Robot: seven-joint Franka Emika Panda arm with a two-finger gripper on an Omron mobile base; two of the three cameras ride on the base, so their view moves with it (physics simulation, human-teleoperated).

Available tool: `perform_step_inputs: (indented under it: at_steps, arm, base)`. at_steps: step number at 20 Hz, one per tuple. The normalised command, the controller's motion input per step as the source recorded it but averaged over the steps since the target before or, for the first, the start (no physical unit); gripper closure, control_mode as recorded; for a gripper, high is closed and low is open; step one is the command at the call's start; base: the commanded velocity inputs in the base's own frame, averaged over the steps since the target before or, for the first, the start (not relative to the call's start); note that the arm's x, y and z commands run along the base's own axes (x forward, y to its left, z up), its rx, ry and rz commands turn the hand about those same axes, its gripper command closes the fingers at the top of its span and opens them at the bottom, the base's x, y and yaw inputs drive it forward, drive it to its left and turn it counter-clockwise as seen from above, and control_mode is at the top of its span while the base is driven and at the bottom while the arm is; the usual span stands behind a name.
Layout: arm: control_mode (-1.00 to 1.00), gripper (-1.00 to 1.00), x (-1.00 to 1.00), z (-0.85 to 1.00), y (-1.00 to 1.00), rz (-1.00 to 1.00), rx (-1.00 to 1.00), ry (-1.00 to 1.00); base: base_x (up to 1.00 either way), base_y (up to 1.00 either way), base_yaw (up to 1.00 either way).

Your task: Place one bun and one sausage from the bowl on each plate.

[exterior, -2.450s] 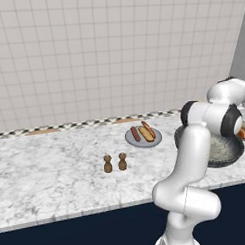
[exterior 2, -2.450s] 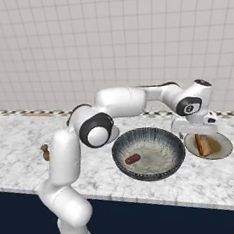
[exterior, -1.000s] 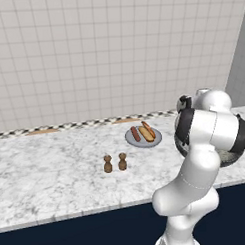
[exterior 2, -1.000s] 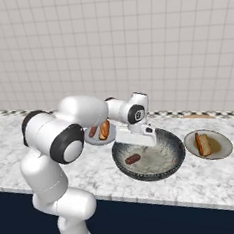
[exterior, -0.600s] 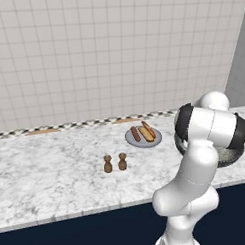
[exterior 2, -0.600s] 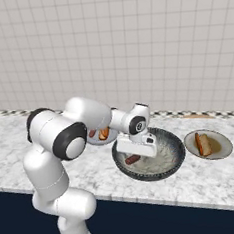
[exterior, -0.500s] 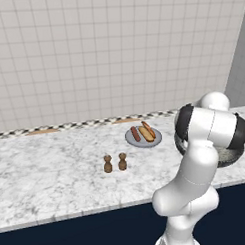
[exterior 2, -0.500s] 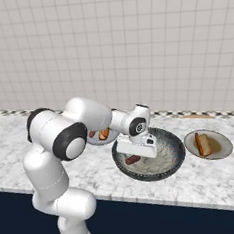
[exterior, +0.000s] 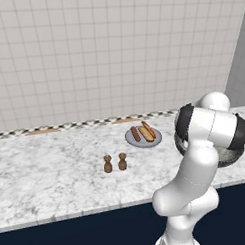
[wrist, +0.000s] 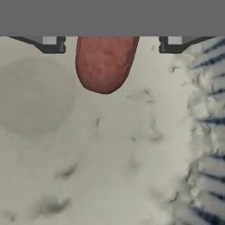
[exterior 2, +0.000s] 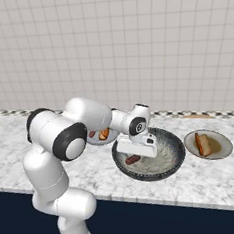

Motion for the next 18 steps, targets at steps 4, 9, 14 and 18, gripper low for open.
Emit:
perform_step_inputs:
  at_steps: [4, 9, 14, 18]
  arm:
    - [-1.0, 1.0, 0.0, 0.0, 0.0, 0.0, 0.0, 0.0]
    - [-1.0, 1.0, 0.0, 0.0, 0.0, 0.0, 0.0, 0.0]
    - [-1.0, 1.0, -0.27, 0.74, -0.1, 0.06, 0.01, -0.09]
    - [-1.0, 1.0, -0.02, 0.99, -0.67, 0.1, 0.0, -0.33]
  base:
    - [0.0, 0.0, 0.0]
    - [0.0, 0.0, 0.0]
    - [0.0, 0.0, 0.0]
    - [0.0, 0.0, 0.0]
